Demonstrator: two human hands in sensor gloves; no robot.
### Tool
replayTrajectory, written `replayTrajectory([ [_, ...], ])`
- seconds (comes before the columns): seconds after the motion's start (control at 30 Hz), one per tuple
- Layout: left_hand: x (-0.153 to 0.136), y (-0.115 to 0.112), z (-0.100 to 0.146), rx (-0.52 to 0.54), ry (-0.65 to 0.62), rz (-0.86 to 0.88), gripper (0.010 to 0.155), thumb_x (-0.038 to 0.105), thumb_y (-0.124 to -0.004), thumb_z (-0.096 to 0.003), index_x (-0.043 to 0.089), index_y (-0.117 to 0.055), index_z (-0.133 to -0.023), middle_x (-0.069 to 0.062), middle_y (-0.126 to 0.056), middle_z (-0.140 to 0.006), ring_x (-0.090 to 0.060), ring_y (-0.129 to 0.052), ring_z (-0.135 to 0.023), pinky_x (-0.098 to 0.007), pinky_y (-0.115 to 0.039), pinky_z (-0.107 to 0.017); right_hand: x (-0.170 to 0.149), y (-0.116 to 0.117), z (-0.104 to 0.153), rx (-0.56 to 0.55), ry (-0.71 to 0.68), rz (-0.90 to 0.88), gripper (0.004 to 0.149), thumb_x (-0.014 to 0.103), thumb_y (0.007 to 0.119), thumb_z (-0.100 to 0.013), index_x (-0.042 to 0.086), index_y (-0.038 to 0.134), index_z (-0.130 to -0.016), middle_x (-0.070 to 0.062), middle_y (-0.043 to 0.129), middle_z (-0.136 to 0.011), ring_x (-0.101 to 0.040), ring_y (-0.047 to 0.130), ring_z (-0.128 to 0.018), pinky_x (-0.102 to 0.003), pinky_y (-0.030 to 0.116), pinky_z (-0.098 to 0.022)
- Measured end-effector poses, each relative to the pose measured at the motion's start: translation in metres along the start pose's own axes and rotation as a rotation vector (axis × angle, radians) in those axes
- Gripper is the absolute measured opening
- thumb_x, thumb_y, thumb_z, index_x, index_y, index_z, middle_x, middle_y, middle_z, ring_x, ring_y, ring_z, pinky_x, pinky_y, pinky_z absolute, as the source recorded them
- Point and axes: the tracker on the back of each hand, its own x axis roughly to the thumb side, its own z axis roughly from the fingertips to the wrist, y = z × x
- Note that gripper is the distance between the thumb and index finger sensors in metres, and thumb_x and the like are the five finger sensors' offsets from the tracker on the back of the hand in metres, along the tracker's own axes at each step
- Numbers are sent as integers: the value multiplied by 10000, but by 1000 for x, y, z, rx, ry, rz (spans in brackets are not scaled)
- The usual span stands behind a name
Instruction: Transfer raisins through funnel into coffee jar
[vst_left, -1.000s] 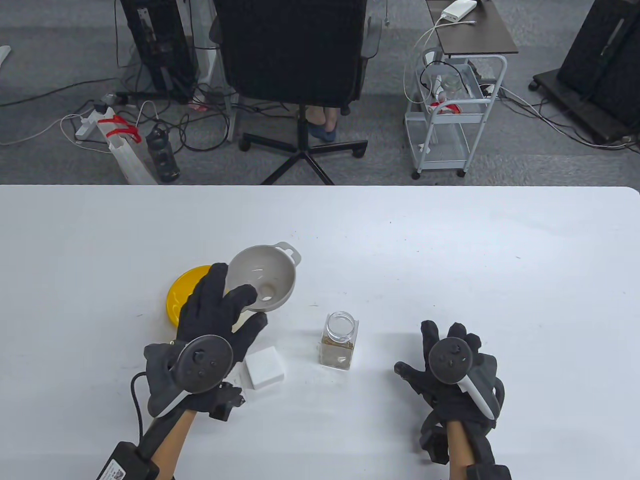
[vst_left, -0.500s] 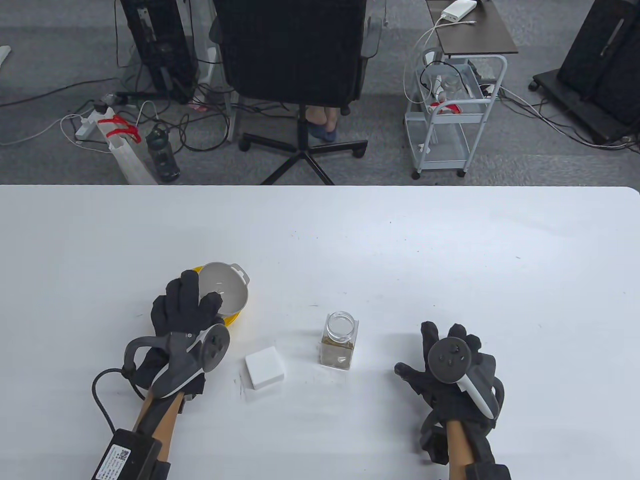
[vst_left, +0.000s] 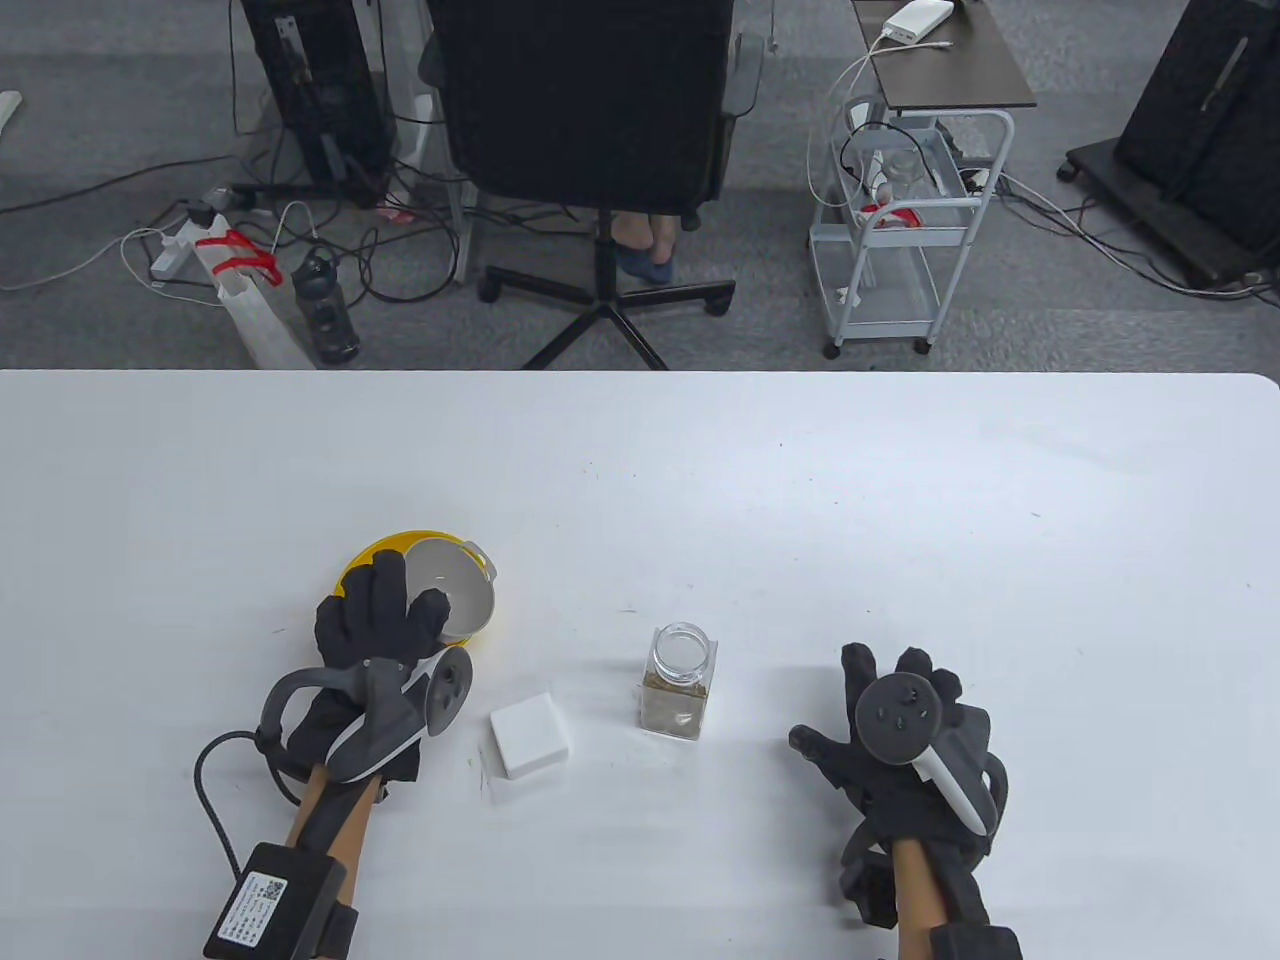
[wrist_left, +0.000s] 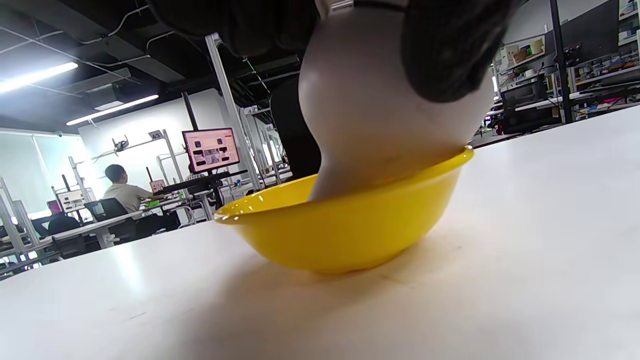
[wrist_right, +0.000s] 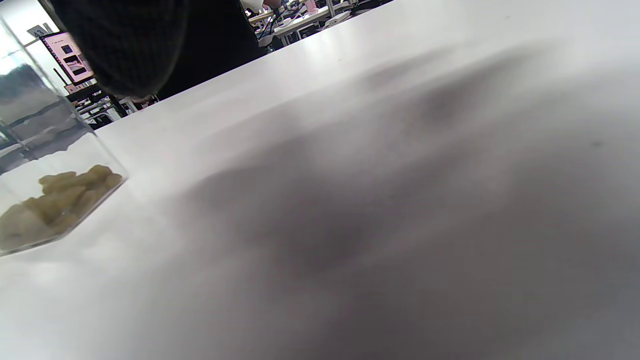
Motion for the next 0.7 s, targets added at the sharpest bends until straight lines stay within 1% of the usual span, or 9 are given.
replayTrajectory([
  [0.17,0,7,5,12,-9,19,696,529,-764,-603,330,-444,-1187,-144,-386,-1328,-440,-492,-1185,-629,-491,-819,0,0,0,-1,1,4,932,630,730,-553,241,147,-1165,-323,-10,-1135,-633,58,-1015,-821,257,-690],
  [0.43,14,26,25,71,-87,101,761,574,-702,-620,298,-332,-1226,-154,-350,-1337,-465,-459,-1191,-645,-467,-822,0,0,0,-7,-3,-4,934,630,731,-552,239,145,-1165,-325,-10,-1134,-635,59,-1014,-821,259,-689],
  [0.57,24,27,38,76,-147,87,787,597,-681,-621,294,-292,-1235,-164,-325,-1342,-479,-429,-1197,-657,-449,-823,0,0,0,-9,-7,-4,938,631,733,-550,241,142,-1164,-325,-12,-1134,-635,58,-1014,-822,258,-688],
  [0.7,30,18,45,54,-172,56,805,607,-671,-620,291,-266,-1239,-173,-305,-1344,-490,-403,-1201,-666,-433,-823,1,0,0,-10,-22,-6,950,629,743,-544,240,136,-1162,-326,-12,-1134,-635,58,-1014,-822,260,-688],
])
